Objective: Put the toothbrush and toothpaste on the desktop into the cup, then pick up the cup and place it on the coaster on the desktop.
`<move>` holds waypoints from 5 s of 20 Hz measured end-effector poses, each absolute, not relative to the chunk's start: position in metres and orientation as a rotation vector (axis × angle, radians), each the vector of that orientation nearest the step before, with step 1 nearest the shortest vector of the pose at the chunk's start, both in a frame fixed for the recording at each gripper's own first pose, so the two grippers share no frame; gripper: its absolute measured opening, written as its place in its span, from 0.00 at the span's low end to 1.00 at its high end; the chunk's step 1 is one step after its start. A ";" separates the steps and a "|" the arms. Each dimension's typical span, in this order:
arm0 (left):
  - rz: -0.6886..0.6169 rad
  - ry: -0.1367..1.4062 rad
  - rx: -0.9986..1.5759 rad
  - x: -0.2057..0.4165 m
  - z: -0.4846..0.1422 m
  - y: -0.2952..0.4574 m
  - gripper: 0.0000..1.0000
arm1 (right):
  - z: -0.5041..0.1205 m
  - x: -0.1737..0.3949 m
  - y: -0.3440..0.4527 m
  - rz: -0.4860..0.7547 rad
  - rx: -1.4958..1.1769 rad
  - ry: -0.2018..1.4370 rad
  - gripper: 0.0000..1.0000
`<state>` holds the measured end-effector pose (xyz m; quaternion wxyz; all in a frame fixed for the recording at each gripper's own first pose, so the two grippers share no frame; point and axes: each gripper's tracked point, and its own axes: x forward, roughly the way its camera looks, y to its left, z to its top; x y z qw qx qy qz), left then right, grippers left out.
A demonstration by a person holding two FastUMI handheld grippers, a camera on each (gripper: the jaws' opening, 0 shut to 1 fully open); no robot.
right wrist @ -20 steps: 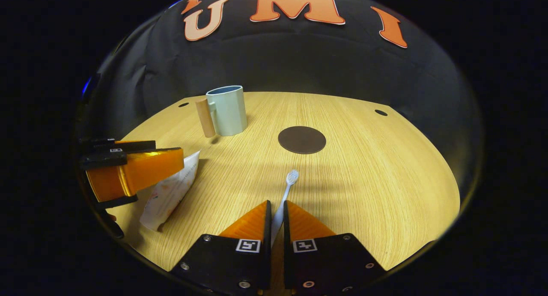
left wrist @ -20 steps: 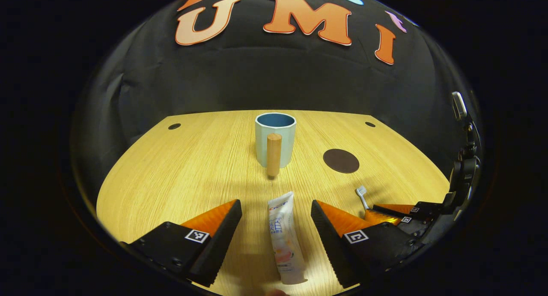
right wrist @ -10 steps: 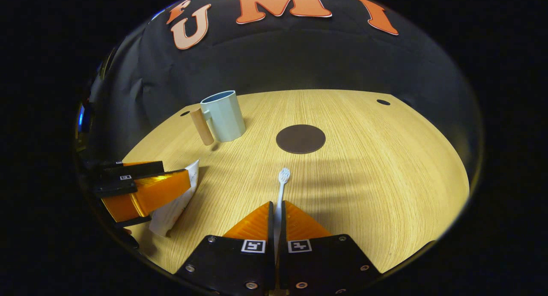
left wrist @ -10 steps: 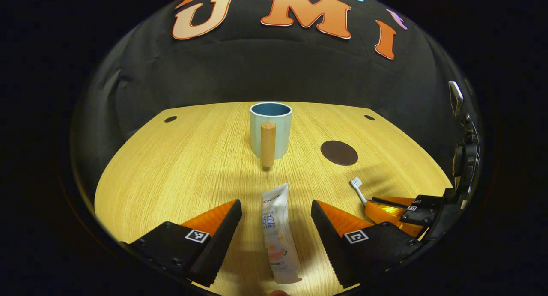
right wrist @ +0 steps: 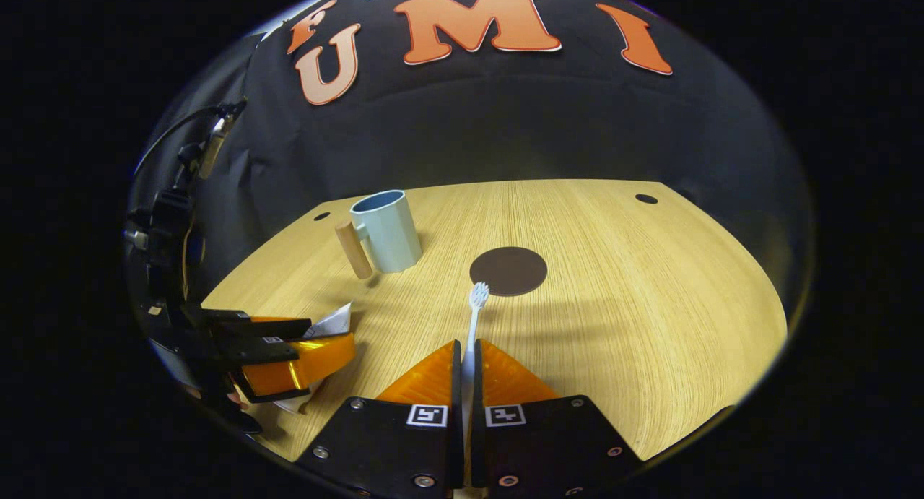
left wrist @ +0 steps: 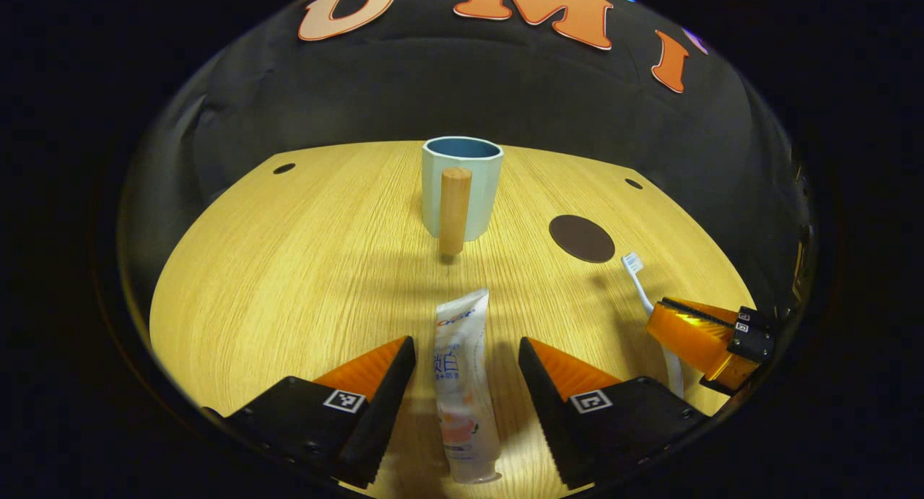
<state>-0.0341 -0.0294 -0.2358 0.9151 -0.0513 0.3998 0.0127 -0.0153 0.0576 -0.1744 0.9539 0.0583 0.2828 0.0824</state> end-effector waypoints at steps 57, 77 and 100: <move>0.002 0.139 -0.137 0.172 -0.052 0.022 0.11 | -0.080 0.055 0.022 0.091 0.180 0.290 0.05; -0.021 0.449 -0.111 0.161 -0.126 0.009 0.29 | -0.065 0.057 0.025 0.116 0.187 0.269 0.05; -0.049 0.447 -0.042 0.040 -0.116 0.080 0.96 | 0.035 0.130 0.131 0.300 0.125 0.041 0.05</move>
